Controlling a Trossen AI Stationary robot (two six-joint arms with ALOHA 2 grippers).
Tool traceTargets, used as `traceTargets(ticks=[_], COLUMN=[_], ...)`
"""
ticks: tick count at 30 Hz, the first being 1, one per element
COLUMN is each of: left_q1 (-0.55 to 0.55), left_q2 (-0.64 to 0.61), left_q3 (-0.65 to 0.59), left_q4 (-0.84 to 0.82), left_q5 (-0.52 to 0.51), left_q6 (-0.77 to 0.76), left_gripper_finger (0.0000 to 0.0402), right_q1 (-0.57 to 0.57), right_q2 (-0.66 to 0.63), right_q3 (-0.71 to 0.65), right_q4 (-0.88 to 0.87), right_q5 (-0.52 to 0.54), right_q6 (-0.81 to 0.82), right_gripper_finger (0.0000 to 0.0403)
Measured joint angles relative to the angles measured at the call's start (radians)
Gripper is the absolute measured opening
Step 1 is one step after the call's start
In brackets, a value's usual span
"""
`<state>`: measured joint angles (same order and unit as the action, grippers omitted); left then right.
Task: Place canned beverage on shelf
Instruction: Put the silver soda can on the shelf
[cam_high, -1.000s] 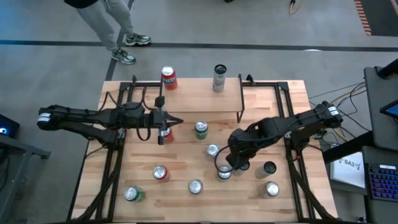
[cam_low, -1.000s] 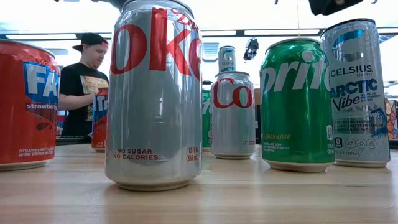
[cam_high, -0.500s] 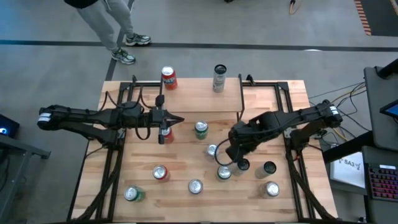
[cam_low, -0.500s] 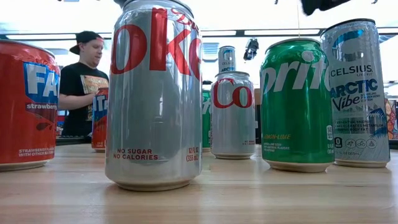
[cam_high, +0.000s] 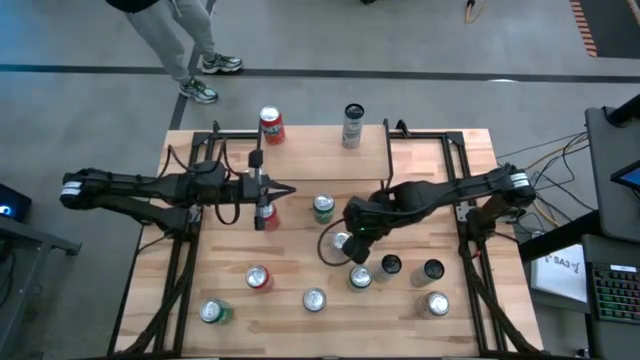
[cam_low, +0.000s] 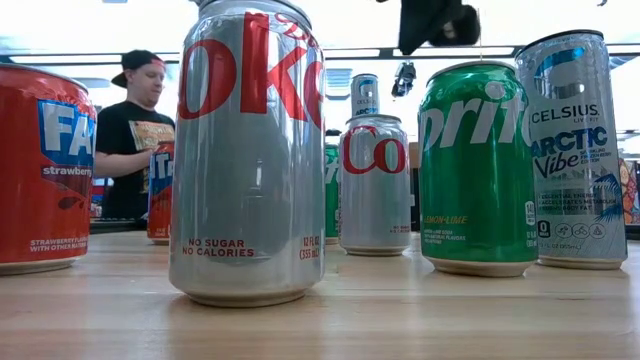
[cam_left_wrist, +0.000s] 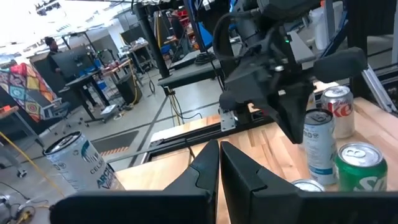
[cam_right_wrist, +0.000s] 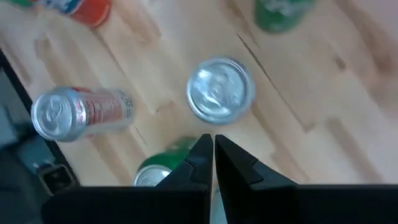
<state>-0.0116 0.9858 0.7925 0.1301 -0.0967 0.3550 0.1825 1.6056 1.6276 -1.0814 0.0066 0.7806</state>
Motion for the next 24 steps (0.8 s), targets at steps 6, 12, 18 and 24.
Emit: traceTargets(ticks=[6, 12, 18, 24], left_q1=[0.000, 0.000, 0.000, 0.000], left_q2=[-0.016, -0.045, -0.074, -0.081], left_q3=[0.000, -0.002, -0.002, -0.004], left_q4=[-0.031, -0.106, -0.142, -0.174], left_q5=[-0.002, -0.102, -0.124, -0.124], left_q6=[0.001, -0.021, -0.042, -0.055], left_gripper_finger=[0.0000, 0.0000, 0.0000, 0.0000], right_q1=[0.008, 0.044, 0.053, 0.051], right_q2=[0.046, 0.045, 0.010, -0.045], right_q3=[-0.001, -0.023, -0.081, -0.215], right_q4=[0.022, 0.172, 0.348, 0.430], right_q5=[0.033, 0.069, 0.073, 0.107], right_q6=[-0.268, -0.503, -0.647, -0.689], right_gripper_finger=[0.0009, 0.0009, 0.0009, 0.0009])
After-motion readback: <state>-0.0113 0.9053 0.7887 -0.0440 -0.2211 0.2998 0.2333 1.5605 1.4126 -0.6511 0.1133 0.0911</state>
